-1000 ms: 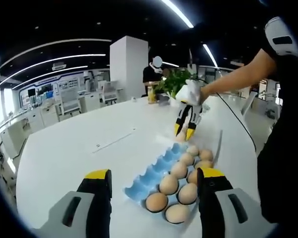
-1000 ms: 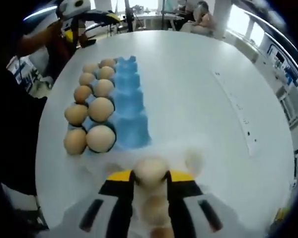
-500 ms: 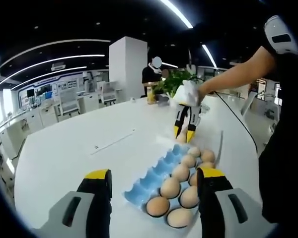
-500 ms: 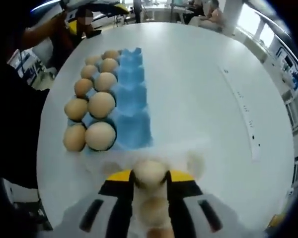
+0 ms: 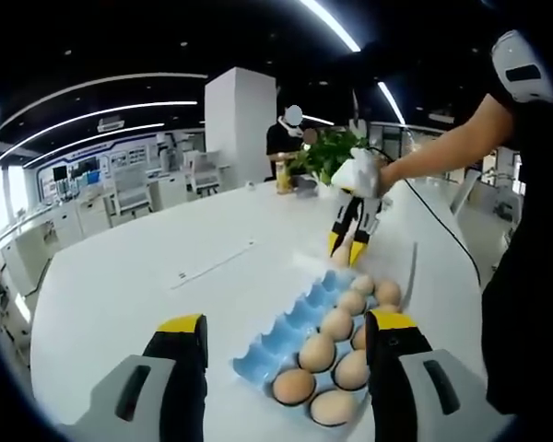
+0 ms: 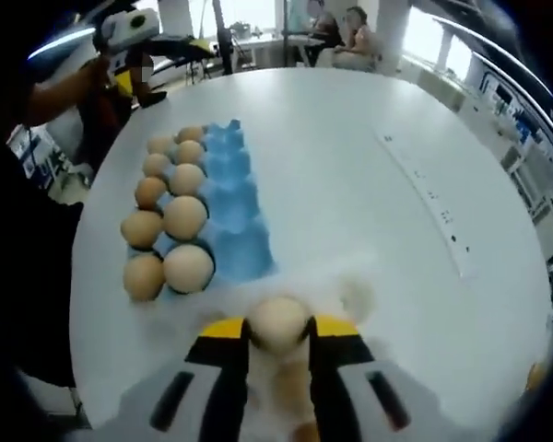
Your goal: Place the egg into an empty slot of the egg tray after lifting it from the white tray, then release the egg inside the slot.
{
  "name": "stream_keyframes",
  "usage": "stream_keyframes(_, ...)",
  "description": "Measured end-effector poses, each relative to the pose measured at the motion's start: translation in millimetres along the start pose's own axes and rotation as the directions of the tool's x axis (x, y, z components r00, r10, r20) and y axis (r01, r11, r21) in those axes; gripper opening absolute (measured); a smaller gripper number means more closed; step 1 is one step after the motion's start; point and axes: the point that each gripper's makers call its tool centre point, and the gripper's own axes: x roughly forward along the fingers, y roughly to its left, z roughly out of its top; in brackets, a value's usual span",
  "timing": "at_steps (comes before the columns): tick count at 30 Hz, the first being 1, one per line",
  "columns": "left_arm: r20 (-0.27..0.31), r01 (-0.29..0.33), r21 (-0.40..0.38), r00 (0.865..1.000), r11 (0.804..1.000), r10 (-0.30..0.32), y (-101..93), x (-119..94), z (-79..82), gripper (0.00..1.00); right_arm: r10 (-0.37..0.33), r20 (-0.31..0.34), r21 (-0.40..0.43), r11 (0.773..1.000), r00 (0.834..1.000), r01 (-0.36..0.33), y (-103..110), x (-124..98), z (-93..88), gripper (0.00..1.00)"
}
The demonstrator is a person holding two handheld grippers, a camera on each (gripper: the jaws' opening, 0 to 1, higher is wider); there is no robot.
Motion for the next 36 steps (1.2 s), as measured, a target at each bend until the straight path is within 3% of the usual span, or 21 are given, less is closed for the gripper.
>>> stream_keyframes(10, -0.006, 0.001, -0.001, 1.0, 1.0, -0.001, 2.5, -0.7, -4.0, 0.71, -0.014, 0.027, 0.006, 1.0, 1.0, 0.014, 2.0, -11.8, 5.0, 0.25)
stream_keyframes(14, 0.0, 0.004, -0.002, 1.0, 1.0, -0.004, 3.7, 0.7, -3.0, 0.71, -0.007, 0.067, 0.008, 1.0, 0.998, 0.007, 6.0, -11.7, 18.8, 0.25)
stream_keyframes(36, 0.011, 0.007, -0.005, 1.0, 1.0, -0.007, 8.9, -0.1, -5.0, 0.71, 0.076, 0.153, -0.066, 0.996, 0.985, -0.066, 35.0, 21.3, 85.1, 0.25)
